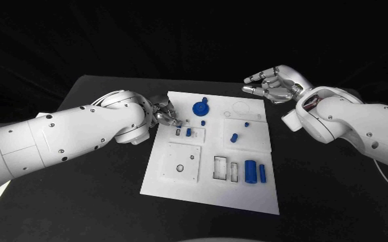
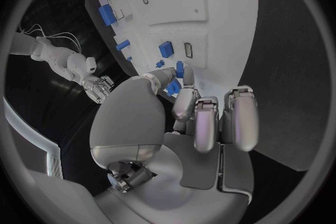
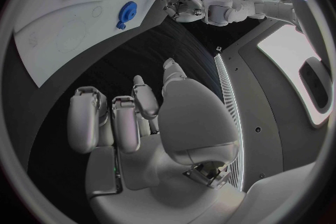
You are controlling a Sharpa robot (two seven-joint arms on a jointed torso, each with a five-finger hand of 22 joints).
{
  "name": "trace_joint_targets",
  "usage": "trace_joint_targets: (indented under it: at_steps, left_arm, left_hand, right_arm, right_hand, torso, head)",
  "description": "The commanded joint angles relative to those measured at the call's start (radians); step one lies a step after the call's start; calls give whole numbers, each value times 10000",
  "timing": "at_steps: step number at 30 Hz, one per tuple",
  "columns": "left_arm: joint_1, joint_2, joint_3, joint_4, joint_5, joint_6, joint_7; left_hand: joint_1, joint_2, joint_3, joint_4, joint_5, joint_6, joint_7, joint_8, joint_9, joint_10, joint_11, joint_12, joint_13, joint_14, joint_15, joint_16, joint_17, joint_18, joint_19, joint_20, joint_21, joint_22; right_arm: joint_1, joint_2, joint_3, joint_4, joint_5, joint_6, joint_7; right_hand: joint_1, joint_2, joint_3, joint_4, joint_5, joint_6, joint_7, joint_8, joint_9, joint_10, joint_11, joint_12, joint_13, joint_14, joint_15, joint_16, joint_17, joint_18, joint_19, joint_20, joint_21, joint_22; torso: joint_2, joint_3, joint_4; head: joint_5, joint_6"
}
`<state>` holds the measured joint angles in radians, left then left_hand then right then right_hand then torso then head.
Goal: Assemble the parts on the task board
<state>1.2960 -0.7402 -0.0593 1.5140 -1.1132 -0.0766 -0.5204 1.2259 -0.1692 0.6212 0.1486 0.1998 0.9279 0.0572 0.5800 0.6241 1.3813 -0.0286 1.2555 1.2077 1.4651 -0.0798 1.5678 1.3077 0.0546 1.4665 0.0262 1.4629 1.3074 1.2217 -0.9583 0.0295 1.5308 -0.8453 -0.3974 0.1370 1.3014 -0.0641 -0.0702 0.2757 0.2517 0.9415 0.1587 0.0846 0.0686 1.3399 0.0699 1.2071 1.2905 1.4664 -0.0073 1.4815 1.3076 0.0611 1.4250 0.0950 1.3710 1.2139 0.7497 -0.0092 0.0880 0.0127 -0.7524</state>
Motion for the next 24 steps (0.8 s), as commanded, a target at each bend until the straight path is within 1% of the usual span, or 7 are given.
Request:
trace_joint_targets:
  at_steps: [1, 3, 7, 15, 24]
  left_arm:
    - [-13, 1, 2, 65, -357, 379, -477]
    - [-18, 6, 1, 71, -374, 544, -614]
    - [-23, 33, 1, 51, -390, 847, -781]
    - [-25, 108, 0, -27, -468, 1278, -902]
    - [-28, 193, -1, -108, -578, 1502, -926]
  left_hand:
    - [63, -14, 1176, -1099, 25, 176, -92, 53, -3, 72, 21, 42, 16, 1057, -21, 30, 2631, -166, 407, -41, 35, 1000]
    - [56, -27, 1186, -1104, 25, 190, -96, 54, -7, 92, 18, 65, 42, 1057, -23, 30, 2631, -167, 409, -43, 37, 1004]
    - [52, -33, 1191, -1107, 24, 196, -98, 56, -8, 99, 16, 73, 51, 1057, -24, 30, 2631, -169, 411, -45, 41, 1009]
    - [47, -40, 1200, -1111, 25, 207, -101, 57, -12, 109, 14, 85, 64, 1057, -25, 30, 2631, -170, 414, -46, 45, 1015]
    - [40, -45, 1209, -1113, 27, 217, -104, 58, -15, 120, 12, 97, 77, 1057, -26, 30, 2631, -171, 415, -47, 46, 1018]
  right_arm:
    - [-15, 14, 1, 1, -51, 127, 13]
    - [-18, 13, 0, 0, -51, 129, 12]
    - [-21, 11, 0, -1, -51, 131, 8]
    - [-25, 10, 0, -1, -32, 134, 10]
    - [-30, 15, 0, 0, -24, 122, 25]
  right_hand:
    - [5, 62, -53, 4, 38, 51, -39, 66, 11, -38, -17, -25, -4, 727, -34, -63, 1356, 125, -12, -40, -38, -10]
    - [5, 62, -53, 4, 38, 51, -39, 66, 11, -38, -17, -25, -4, 727, -34, -63, 1356, 125, -12, -40, -38, -10]
    - [6, 64, -57, 2, 41, 52, -40, 67, 12, -39, -17, -25, -6, 725, -34, -69, 1348, 125, -13, -40, -40, -13]
    - [6, 64, -57, 2, 41, 52, -40, 67, 12, -39, -17, -25, -6, 725, -34, -69, 1348, 125, -13, -40, -40, -13]
    - [6, 64, -57, 2, 41, 52, -40, 67, 12, -39, -17, -25, -6, 725, -34, -69, 1348, 125, -13, -40, -40, -13]
  torso:
    - [9, 8, -10]
    - [9, 14, -5]
    - [4, 13, 8]
    - [2, 16, -8]
    - [6, 13, -6]
  head:
    - [14, -33]
    - [0, -49]
    - [-25, -67]
    - [27, -119]
    - [44, -121]
